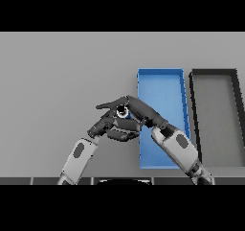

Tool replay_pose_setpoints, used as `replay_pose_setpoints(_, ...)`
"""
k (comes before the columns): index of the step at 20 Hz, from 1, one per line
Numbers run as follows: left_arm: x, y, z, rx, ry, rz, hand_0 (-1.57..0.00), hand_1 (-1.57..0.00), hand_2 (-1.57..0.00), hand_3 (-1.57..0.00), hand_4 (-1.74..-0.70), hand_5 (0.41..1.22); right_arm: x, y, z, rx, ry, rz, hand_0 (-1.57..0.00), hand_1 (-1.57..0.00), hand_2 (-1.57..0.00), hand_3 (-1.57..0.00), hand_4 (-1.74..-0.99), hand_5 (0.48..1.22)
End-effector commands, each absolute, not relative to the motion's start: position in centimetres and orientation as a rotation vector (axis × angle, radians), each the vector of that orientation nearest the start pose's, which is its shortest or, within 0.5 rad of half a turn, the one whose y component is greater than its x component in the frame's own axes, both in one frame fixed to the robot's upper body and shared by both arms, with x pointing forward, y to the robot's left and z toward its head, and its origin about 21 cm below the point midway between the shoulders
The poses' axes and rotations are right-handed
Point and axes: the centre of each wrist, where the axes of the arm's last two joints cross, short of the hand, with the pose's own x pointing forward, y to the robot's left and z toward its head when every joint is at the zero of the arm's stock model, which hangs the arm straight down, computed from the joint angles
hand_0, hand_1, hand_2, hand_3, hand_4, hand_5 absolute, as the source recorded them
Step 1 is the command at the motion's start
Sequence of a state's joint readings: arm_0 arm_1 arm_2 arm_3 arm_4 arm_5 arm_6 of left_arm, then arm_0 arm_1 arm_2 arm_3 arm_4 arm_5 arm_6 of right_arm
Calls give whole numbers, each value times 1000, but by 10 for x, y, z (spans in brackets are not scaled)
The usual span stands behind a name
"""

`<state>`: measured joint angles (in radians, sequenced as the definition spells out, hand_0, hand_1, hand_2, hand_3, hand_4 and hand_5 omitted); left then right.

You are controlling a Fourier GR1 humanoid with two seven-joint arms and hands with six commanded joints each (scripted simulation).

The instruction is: Pick up the blue pipe and place it into the blue bin.

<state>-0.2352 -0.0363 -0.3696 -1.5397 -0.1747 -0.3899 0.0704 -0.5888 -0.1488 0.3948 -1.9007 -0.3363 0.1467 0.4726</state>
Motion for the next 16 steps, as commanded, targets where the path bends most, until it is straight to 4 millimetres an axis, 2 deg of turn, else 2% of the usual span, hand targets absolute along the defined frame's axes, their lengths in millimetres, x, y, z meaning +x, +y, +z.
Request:
replay_pose_setpoints(1,276,100,49,-455,-1579,-868,-16,-14,-14,-12,-913,470,262,-103,218,650,-1745,783,-1571,-1571,-1571,-1571,-1741,1221)
replay_pose_setpoints(5,275,103,45,-451,-1565,-871,-6,-5,-5,-5,-906,445,268,-109,267,727,-1783,766,-1571,-1571,-1571,-1571,-1741,1221)
replay_pose_setpoints(7,275,103,47,-461,-1561,-868,-3,-3,-3,-3,-906,437,280,-117,291,748,-1843,750,-1571,-1571,-1571,-1571,-1741,1221)
replay_pose_setpoints(11,272,106,46,-444,-1544,-874,-1,-1,-1,0,-898,430,297,-145,335,527,-2001,591,-1571,-1571,-1571,-1571,-1741,1221)
replay_pose_setpoints(14,274,105,49,-434,-1540,-882,0,0,0,0,-890,421,319,-171,343,391,-1968,482,-1571,-1571,-1571,-1571,-1741,1221)
replay_pose_setpoints(16,276,107,49,-427,-1558,-873,0,0,0,1,-886,412,330,-198,337,298,-1954,426,-1571,-1571,-1571,-1571,-1741,1221)
